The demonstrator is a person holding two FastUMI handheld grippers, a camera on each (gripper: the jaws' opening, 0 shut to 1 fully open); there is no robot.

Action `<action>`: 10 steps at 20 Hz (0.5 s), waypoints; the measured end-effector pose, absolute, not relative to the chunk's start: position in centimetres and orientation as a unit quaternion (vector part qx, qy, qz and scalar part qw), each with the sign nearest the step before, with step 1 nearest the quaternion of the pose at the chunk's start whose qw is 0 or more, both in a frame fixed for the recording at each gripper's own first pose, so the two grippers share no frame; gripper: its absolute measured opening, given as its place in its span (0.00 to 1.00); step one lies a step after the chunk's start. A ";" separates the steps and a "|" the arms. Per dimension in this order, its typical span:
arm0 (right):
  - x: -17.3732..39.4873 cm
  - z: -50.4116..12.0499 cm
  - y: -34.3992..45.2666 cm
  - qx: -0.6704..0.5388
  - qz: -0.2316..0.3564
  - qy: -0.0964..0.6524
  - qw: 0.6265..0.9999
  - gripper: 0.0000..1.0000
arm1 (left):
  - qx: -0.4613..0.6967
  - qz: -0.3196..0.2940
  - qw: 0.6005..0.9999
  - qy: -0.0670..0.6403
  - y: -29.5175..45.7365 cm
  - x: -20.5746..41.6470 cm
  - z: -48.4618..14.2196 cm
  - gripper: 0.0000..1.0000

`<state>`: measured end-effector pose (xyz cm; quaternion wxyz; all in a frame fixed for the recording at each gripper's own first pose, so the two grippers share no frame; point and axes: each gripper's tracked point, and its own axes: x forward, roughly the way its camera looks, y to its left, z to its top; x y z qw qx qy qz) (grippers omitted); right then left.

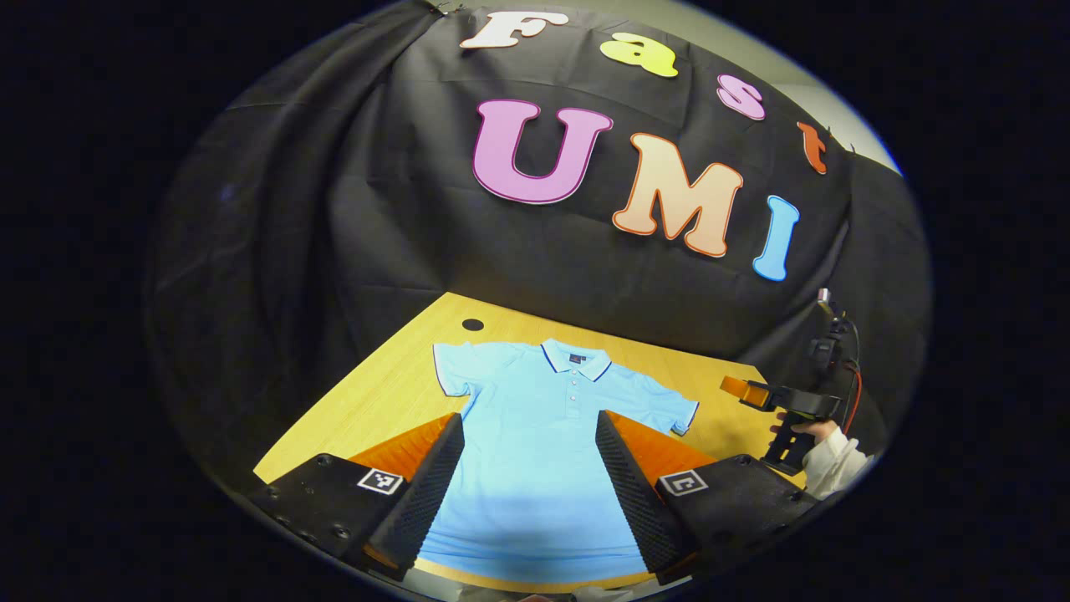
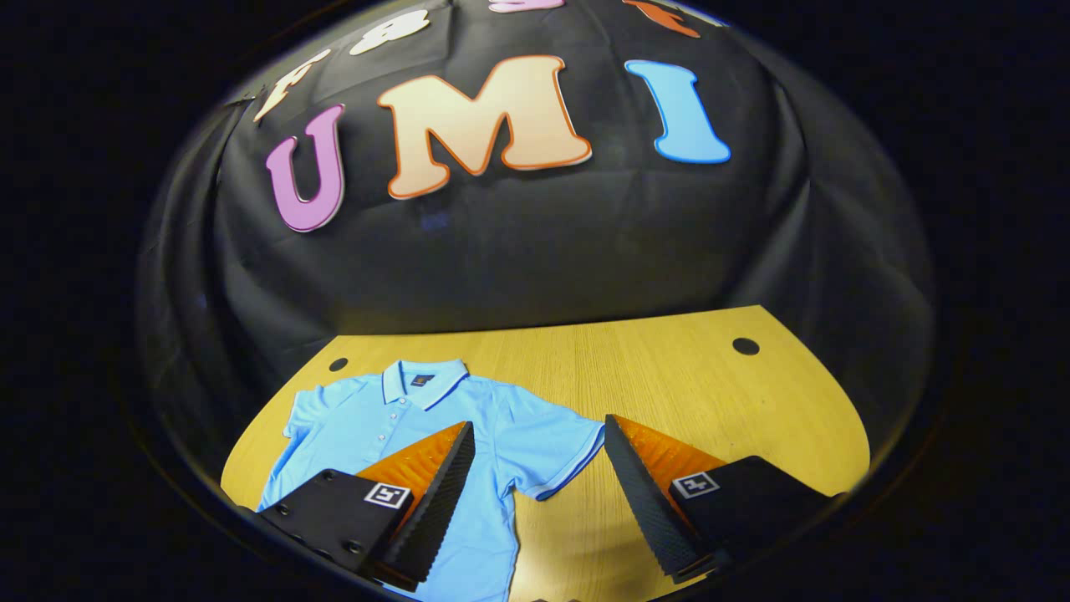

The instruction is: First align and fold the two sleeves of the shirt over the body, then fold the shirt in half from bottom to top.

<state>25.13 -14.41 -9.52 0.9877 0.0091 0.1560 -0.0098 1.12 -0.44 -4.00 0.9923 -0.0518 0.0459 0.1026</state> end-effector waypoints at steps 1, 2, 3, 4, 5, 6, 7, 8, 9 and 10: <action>26.7 -10.4 -15.0 0.009 -0.011 0.165 0.986 0.98 | -0.053 0.106 0.992 0.045 -0.6 1.3 -4.1 0.95; 28.1 -11.3 -15.7 0.006 -0.014 0.172 0.985 0.97 | -0.053 0.109 0.992 0.044 -0.8 1.6 -4.0 0.95; 29.5 -12.3 -16.5 0.001 -0.020 0.185 0.983 0.97 | -0.053 0.112 0.991 0.045 -0.9 1.8 -4.1 0.95; 30.5 -13.4 -16.9 0.002 -0.020 0.199 0.980 0.97 | -0.053 0.115 0.991 0.049 -1.1 1.9 -4.3 0.95; 31.5 -14.5 -17.4 0.004 -0.023 0.209 0.978 0.97 | -0.053 0.119 0.990 0.055 -1.1 2.0 -4.7 0.95; 32.4 -15.7 -17.8 0.006 -0.027 0.221 0.975 0.97 | -0.053 0.123 0.989 0.060 -1.1 2.2 -5.0 0.94; 33.0 -16.7 -18.5 0.006 -0.032 0.231 0.972 0.97 | -0.053 0.126 0.988 0.065 -1.2 2.3 -5.4 0.95; 33.4 -17.7 -19.3 0.005 -0.038 0.242 0.970 0.97 | -0.054 0.128 0.988 0.072 -1.3 2.2 -5.7 0.95; 33.7 -18.5 -19.6 0.006 -0.039 0.249 0.968 0.97 | -0.057 0.130 0.987 0.076 -1.5 2.2 -6.1 0.95; 33.9 -19.0 -19.7 0.006 -0.037 0.253 0.967 0.97 | -0.059 0.131 0.987 0.078 -1.6 2.2 -6.3 0.95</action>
